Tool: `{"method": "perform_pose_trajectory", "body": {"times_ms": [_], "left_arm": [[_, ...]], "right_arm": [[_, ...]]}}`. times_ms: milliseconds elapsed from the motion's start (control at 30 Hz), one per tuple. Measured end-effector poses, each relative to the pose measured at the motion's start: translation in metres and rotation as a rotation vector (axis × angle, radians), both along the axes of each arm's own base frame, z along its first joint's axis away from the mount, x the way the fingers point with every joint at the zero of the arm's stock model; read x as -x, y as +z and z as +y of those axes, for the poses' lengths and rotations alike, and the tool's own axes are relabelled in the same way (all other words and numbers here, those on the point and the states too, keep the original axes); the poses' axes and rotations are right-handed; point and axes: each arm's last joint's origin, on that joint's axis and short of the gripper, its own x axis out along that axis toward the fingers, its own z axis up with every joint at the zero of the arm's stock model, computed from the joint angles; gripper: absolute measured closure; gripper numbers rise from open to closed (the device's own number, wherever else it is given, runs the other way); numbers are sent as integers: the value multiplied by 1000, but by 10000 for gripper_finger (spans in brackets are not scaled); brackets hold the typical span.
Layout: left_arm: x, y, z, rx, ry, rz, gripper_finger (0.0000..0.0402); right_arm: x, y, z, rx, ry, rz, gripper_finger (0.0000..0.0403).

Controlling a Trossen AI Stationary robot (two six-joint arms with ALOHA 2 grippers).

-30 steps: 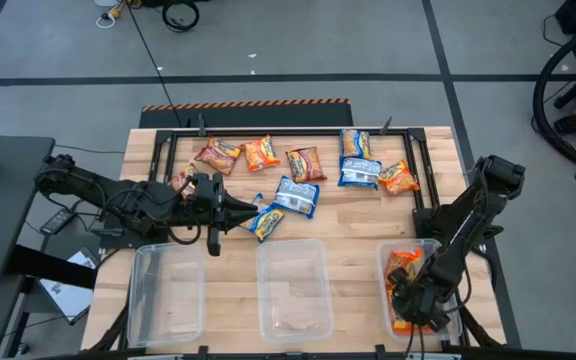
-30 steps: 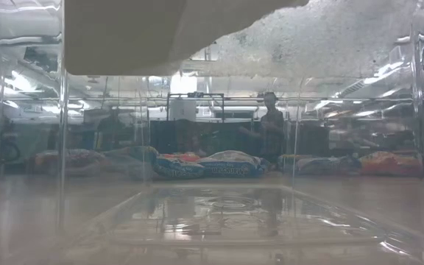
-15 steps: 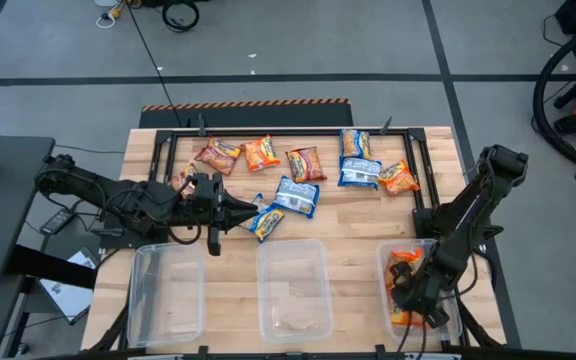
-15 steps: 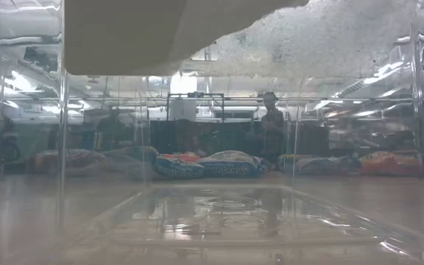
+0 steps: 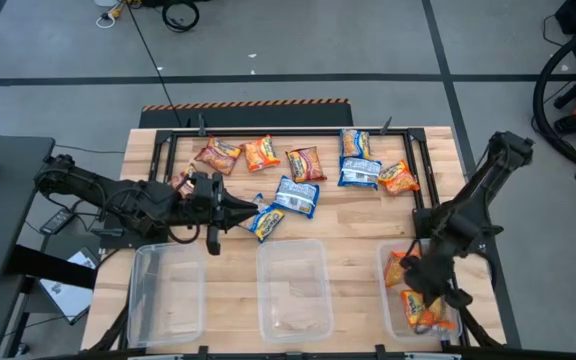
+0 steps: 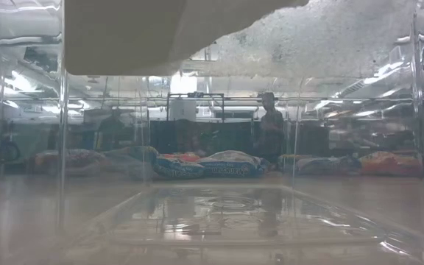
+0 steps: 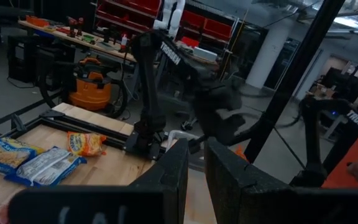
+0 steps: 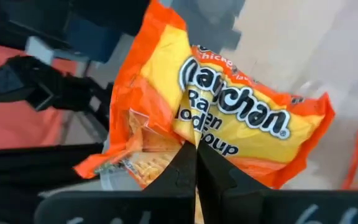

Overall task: Sort Maruchan noodles
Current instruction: Put the bottom center orange noodle pack into the right transparent bin

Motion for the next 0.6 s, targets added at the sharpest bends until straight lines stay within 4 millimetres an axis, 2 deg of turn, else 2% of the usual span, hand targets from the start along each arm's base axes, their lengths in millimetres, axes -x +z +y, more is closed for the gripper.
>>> {"method": "perform_pose_trajectory", "body": {"times_ms": [100, 267, 600], "left_arm": [[0, 1, 0, 4, 0, -12, 345], [0, 2, 0, 13, 0, -25, 345], [0, 5, 2, 21, 7, -54, 345]], "right_arm": [[-5, -17, -5, -102, 51, 53, 399], [-17, -36, -2, -266, 47, -40, 400], [-24, -46, -2, -238, 28, -98, 399]]}}
